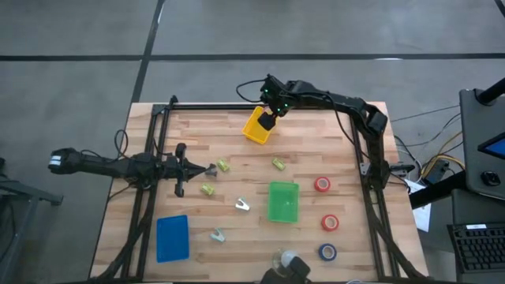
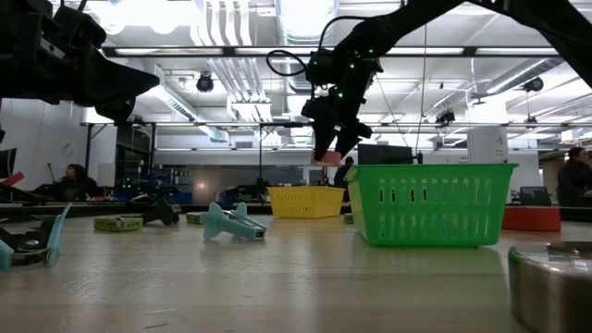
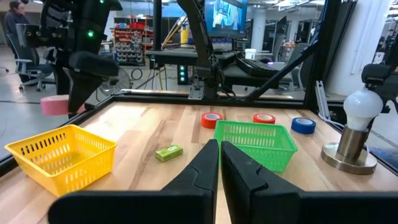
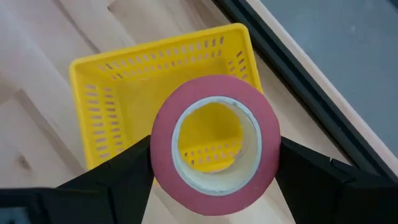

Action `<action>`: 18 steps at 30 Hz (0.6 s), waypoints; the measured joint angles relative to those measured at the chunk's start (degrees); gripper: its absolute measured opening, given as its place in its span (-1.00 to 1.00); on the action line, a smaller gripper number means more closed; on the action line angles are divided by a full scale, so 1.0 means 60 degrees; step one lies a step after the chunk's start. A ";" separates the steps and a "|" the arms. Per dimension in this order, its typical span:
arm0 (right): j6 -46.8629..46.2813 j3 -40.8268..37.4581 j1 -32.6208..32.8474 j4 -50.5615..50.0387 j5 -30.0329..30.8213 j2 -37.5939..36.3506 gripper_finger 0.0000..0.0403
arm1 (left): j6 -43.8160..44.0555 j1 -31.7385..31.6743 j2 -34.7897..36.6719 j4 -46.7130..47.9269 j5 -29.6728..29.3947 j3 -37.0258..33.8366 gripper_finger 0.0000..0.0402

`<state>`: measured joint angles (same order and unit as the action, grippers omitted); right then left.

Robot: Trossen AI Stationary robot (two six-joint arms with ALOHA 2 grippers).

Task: Pick and place Stapler, Stapler remover, tape
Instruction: Put the pink tape into the yellow bin, then put the top orange tape into the yellow bin

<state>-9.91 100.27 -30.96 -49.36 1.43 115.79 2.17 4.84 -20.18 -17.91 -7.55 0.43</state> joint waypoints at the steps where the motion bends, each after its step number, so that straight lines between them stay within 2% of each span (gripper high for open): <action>1: -0.0050 0.0000 0.0003 -0.0036 0.0000 -0.0018 0.44 | -0.0003 0.0000 -0.0001 -0.0001 0.0001 -0.0003 -0.88; 6: -0.0029 0.0000 0.0007 -0.0139 -0.0046 -0.0037 0.50 | 0.0000 0.0000 -0.0004 -0.0001 0.0003 0.0000 -0.88; 18: 0.0319 0.0000 0.0053 0.0043 -0.0029 -0.0037 0.82 | -0.0002 0.0003 -0.0004 -0.0001 0.0000 -0.0004 -0.88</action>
<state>-7.99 100.27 -30.64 -49.10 1.26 115.57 2.16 4.86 -20.21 -17.91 -7.55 0.40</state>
